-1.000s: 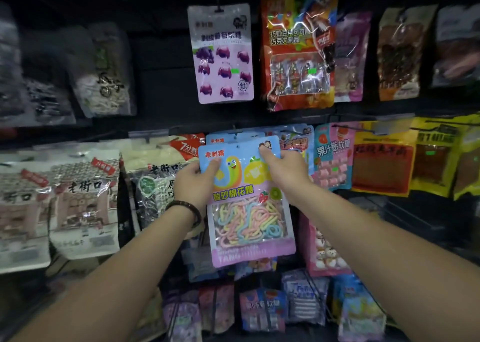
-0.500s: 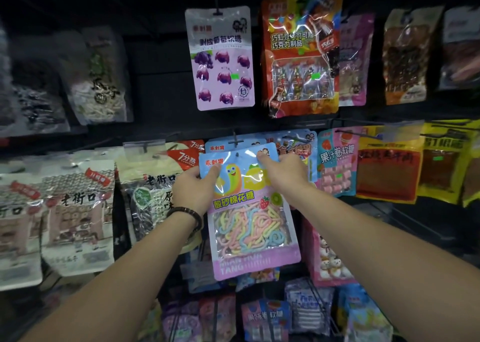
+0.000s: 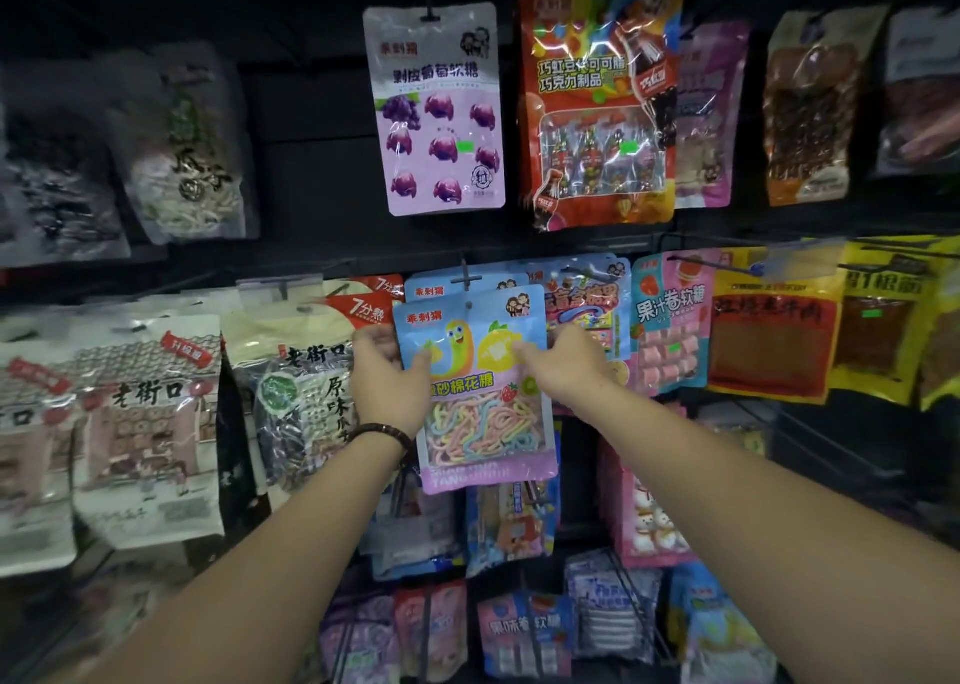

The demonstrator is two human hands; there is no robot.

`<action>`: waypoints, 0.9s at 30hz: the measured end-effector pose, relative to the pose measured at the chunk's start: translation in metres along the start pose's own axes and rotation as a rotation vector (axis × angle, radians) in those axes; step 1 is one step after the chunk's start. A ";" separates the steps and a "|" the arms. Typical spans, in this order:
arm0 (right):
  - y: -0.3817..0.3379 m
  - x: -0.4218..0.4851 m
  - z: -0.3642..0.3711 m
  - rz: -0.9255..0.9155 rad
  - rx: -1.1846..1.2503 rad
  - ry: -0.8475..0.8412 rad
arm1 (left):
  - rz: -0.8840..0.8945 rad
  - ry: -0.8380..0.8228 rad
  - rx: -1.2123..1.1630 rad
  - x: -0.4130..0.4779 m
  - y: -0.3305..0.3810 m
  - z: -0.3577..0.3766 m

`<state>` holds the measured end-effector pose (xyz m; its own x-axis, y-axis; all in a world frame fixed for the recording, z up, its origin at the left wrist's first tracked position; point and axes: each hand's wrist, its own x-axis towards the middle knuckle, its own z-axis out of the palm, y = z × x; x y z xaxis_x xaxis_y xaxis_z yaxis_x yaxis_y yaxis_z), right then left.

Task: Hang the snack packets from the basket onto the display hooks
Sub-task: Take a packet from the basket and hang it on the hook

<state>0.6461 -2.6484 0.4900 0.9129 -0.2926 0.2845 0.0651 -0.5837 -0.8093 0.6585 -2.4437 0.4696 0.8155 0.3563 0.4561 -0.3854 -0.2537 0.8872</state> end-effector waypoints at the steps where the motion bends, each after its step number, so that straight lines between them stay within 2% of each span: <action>1: 0.006 -0.006 0.001 0.004 -0.012 0.007 | 0.043 0.023 -0.064 -0.009 -0.004 -0.002; 3: 0.022 -0.022 0.005 -0.004 0.001 0.026 | 0.183 0.076 -0.089 -0.032 -0.014 -0.008; 6: 0.056 -0.062 0.013 -0.081 0.119 0.116 | 0.460 0.089 0.084 -0.075 -0.044 -0.019; 8: 0.088 -0.095 0.022 -0.132 0.181 0.108 | 0.574 -0.052 0.170 -0.115 -0.073 -0.028; 11: 0.145 -0.150 0.045 -0.154 0.214 0.062 | 0.649 -0.409 0.290 -0.185 -0.127 -0.041; 15: 0.240 -0.225 0.091 0.034 0.171 -0.070 | 0.489 -0.810 0.395 -0.270 -0.210 -0.057; 18: 0.311 -0.276 0.119 0.197 0.130 -0.160 | 0.353 -0.986 0.445 -0.319 -0.263 -0.067; 21: 0.381 -0.319 0.142 0.500 0.068 -0.234 | 0.210 -1.062 0.498 -0.351 -0.301 -0.074; 23: 0.414 -0.345 0.155 0.745 0.077 -0.224 | 0.079 -1.069 0.526 -0.372 -0.320 -0.079; 25: 0.445 -0.373 0.171 0.992 0.165 -0.234 | -0.078 -1.019 0.522 -0.397 -0.340 -0.086; 27: 0.496 -0.402 0.198 1.141 0.254 -0.255 | -0.234 -1.019 0.529 -0.421 -0.354 -0.092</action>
<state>0.3912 -2.6703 -0.1279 0.5474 -0.3697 -0.7507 -0.7832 0.0898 -0.6153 0.4123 -2.4214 -0.0298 0.9040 -0.3808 -0.1941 -0.1482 -0.7053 0.6933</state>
